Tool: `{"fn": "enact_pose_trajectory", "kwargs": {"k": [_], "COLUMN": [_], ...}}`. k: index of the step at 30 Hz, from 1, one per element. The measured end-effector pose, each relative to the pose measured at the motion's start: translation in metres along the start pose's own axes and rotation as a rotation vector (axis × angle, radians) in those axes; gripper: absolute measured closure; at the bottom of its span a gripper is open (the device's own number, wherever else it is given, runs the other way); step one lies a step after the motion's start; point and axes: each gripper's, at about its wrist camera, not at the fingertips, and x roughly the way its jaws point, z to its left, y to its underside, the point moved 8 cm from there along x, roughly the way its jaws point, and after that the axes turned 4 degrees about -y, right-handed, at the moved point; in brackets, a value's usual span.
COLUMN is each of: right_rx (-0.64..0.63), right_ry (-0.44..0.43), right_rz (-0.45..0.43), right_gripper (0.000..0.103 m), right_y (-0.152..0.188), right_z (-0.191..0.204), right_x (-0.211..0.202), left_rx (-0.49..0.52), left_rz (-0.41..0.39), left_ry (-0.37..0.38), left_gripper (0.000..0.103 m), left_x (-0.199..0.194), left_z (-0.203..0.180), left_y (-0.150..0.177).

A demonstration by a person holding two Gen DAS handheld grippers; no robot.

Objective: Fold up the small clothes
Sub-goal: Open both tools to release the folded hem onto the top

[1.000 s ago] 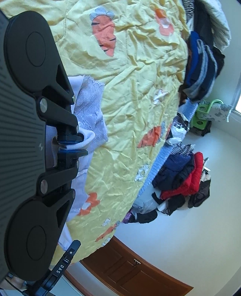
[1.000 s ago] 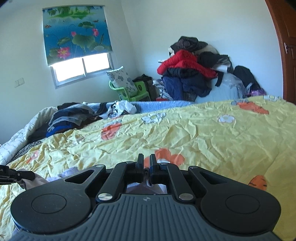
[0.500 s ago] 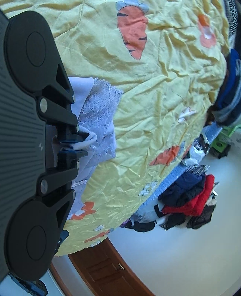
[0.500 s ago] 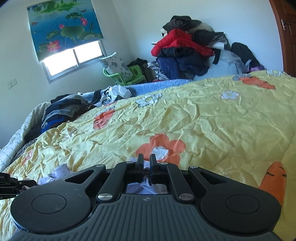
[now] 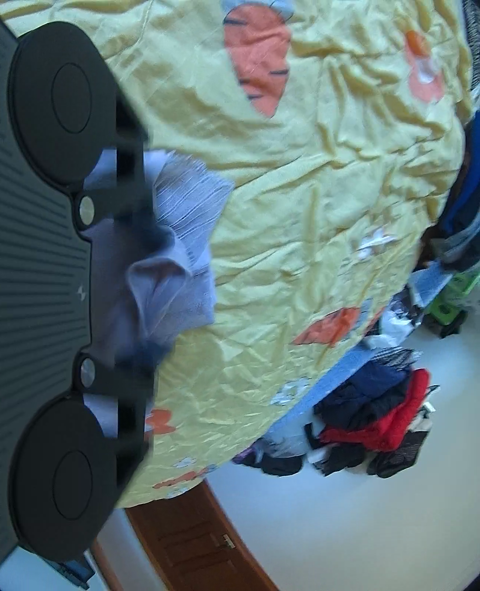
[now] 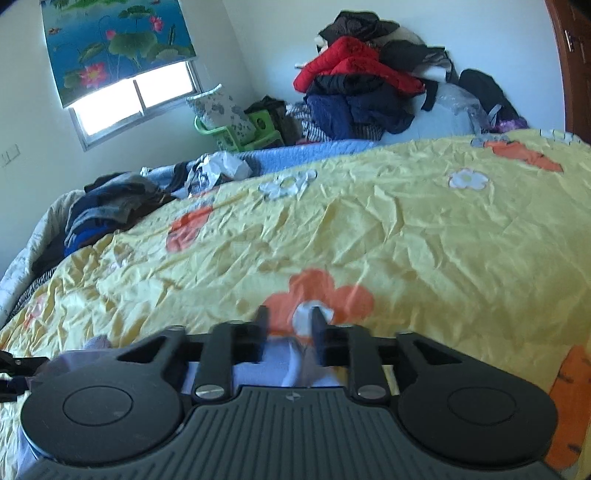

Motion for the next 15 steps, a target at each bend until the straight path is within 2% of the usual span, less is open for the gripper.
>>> {"fn": "enact_pose_trajectory", "kwargs": {"k": [4, 7, 9, 12, 15], "right_rx": [0.030, 0.000, -0.064, -0.166, -0.304], "right_ry": [0.034, -0.043, -0.127, -0.271, -0.225], "right_rz": [-0.076, -0.089, -0.023, 0.170, 0.252], "right_gripper": [0.064, 0.067, 0.067, 0.066, 0.067], "right_y": [-0.016, -0.017, -0.009, 0.021, 0.045], "right_z": [-0.013, -0.006, 0.007, 0.033, 0.048], "right_x": [-0.016, -0.034, -0.034, -0.019, 0.001], "left_rx": [0.032, 0.046, 0.096, 0.194, 0.279], "left_rz": [-0.085, -0.145, -0.161, -0.122, -0.074], "left_ry": [-0.037, -0.067, -0.048, -0.039, -0.022], "left_gripper": [0.015, 0.015, 0.015, 0.015, 0.015], "left_x": [-0.016, -0.031, -0.037, -0.032, -0.020], "left_z": [0.004, 0.007, -0.002, -0.021, -0.041], "left_y": [-0.011, -0.019, -0.017, -0.004, 0.018]}}
